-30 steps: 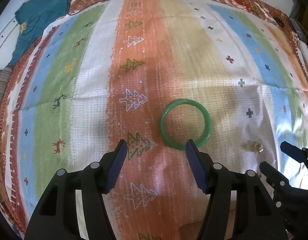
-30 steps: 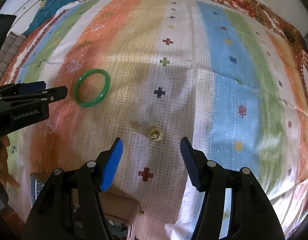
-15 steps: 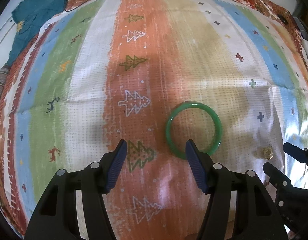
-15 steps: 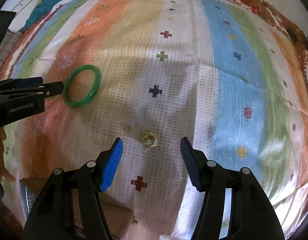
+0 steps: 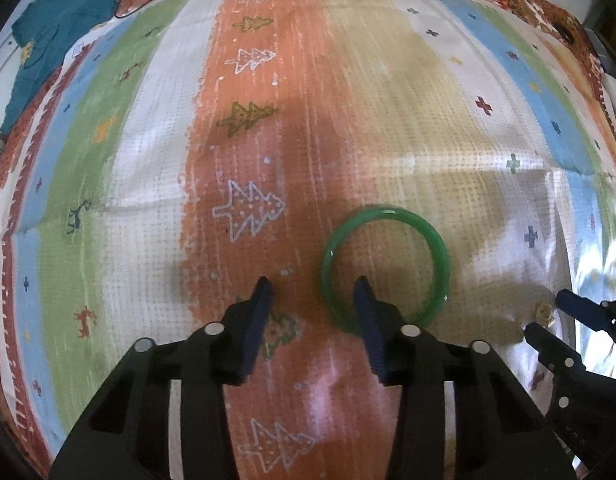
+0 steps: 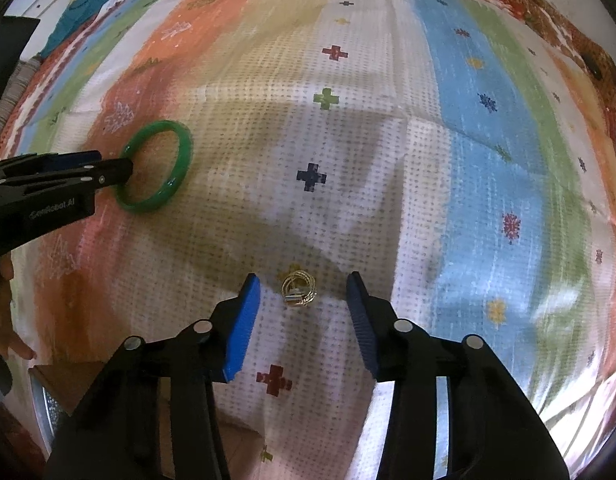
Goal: Organize jewelry
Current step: 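Grasp the green bangle rim with the left gripper while the right gripper grasps the gold ring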
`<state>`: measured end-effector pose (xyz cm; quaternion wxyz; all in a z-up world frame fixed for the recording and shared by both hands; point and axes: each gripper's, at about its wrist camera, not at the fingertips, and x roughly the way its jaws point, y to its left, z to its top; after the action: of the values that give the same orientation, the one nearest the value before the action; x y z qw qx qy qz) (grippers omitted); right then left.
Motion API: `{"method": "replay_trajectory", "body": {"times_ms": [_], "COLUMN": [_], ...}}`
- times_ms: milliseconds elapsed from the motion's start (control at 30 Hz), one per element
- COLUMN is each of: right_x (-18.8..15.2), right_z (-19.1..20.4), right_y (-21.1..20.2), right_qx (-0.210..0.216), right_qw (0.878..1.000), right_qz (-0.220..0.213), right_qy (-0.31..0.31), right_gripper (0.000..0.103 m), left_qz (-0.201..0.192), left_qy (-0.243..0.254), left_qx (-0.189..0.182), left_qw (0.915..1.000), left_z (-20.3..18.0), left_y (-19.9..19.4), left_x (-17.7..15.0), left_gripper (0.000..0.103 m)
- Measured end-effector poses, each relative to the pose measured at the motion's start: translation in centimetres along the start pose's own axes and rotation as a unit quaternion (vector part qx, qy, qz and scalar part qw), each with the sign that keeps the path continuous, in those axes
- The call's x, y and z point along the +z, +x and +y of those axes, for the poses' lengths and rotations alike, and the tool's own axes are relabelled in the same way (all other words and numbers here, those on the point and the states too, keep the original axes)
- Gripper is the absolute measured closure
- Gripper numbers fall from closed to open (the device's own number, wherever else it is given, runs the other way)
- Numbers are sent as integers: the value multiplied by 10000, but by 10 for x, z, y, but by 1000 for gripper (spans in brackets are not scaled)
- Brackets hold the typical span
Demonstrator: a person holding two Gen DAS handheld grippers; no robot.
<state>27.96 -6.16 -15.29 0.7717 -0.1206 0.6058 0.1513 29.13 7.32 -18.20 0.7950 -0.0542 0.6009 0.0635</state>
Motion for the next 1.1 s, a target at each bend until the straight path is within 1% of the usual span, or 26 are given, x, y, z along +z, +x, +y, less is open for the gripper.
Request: {"method": "replay_trajectory", "body": {"times_ms": [67, 167, 200, 233, 300, 467, 567, 767, 867, 967, 1100], "right_x": [0, 2, 2, 2, 2, 1, 2, -2, -6, -11, -11], "right_z": [-1, -3, -5, -7, -13, -15, -17, -25, -24, -27, -27], "right_y": [1, 2, 3, 3, 3, 2, -3, -23, -31, -39, -46], "right_qx": [-42, -22, -8, -5, 28, 44, 90, 104, 107, 103, 125], "right_qw": [10000, 10000, 10000, 10000, 10000, 10000, 9999, 9995, 9993, 9990, 9984], "right_qz": [1, 17, 13, 10, -4, -43, -69, -256, -328, -403, -486], "right_qy": [-9, 40, 55, 59, 63, 62, 75, 133, 166, 190, 245], "right_gripper": [67, 73, 77, 78, 85, 86, 86, 86, 86, 86, 86], "left_qz": [-1, -45, -50, -52, -54, -97, -173, -317, -379, -486, -594], "left_qy": [1, 80, 109, 118, 82, -38, -98, -51, -8, -45, -86], "left_qx": [-48, -24, 2, -3, -62, -84, -130, -191, -162, -114, -176], "left_qw": [10000, 10000, 9999, 9999, 9999, 9999, 9997, 9993, 9992, 9987, 9980], "left_z": [0, -2, -4, -5, -5, 3, 9, 0, -6, -4, -5], "left_y": [4, 8, 9, 9, 9, 5, -6, -28, -36, -46, -61], "left_x": [2, 3, 3, 2, 3, 4, 0, -6, -8, -8, -11], "left_gripper": [63, 81, 89, 92, 96, 97, 97, 96, 96, 96, 96]}}
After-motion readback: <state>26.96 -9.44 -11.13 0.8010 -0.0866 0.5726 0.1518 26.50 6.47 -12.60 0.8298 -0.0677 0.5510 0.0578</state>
